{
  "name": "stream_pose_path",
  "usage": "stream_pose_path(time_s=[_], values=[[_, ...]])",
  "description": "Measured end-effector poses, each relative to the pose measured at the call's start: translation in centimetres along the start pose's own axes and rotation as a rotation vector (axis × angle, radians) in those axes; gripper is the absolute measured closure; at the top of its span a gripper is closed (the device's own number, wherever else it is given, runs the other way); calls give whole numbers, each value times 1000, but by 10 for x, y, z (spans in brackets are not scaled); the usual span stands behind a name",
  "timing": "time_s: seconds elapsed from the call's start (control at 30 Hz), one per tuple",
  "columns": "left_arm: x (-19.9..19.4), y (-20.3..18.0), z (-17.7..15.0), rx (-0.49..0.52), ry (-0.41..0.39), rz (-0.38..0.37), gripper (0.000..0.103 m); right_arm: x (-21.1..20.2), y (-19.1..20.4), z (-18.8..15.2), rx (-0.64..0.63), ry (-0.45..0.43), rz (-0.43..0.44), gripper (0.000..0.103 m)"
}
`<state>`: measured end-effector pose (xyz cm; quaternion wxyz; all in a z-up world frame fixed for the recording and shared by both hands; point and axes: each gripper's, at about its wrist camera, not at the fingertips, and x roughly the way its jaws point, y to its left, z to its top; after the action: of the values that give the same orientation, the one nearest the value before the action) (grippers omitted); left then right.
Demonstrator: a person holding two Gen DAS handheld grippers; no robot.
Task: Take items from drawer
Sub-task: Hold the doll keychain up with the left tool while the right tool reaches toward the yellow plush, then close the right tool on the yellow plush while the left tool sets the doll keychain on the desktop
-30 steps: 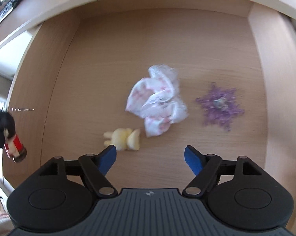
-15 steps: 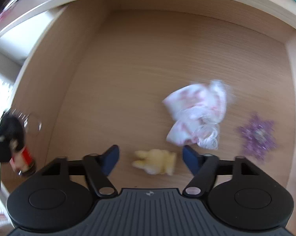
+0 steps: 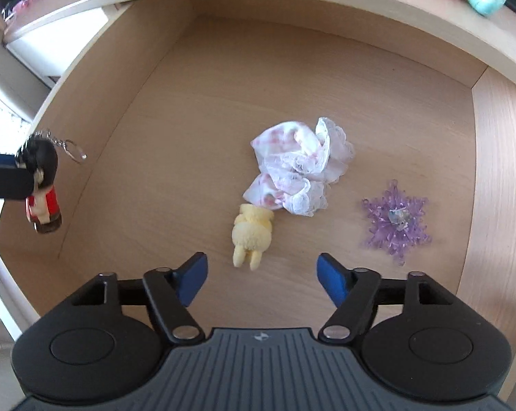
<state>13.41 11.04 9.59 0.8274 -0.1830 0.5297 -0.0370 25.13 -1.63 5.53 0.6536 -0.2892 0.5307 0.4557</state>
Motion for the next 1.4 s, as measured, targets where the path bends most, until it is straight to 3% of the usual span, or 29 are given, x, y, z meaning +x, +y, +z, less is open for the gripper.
stream_pose_path(time_s=[0.17,0.23,0.3,0.37,0.5,0.67,0.8,0.83,1.1,1.2,1.4], values=[[-2,4,-2,-7,5,3,76,15,6,13,36,-17,-17,24],[-1,5,-3,-12,16,2,76,25,10,20,39,2,-43,32],[0,5,-2,-10,26,-3,76,30,17,24,2,22,-56,63],[0,5,-1,-4,29,-5,76,31,27,25,-61,35,-76,75],[1,5,5,2,25,-11,76,14,38,20,-128,3,-66,75],[-3,2,22,24,-7,-36,76,-41,28,20,-46,-137,-20,75],[-25,6,56,26,-125,-64,76,-77,32,26,32,-277,-33,75],[-31,8,66,23,-160,-59,76,-85,32,9,50,-296,-38,75],[-46,28,165,-15,-396,-35,76,-99,12,-7,209,-360,-57,75],[-24,39,187,-12,-413,-3,75,-93,17,-16,249,-357,-83,75],[36,57,195,11,-321,84,74,-98,8,-33,325,-348,-130,75]])
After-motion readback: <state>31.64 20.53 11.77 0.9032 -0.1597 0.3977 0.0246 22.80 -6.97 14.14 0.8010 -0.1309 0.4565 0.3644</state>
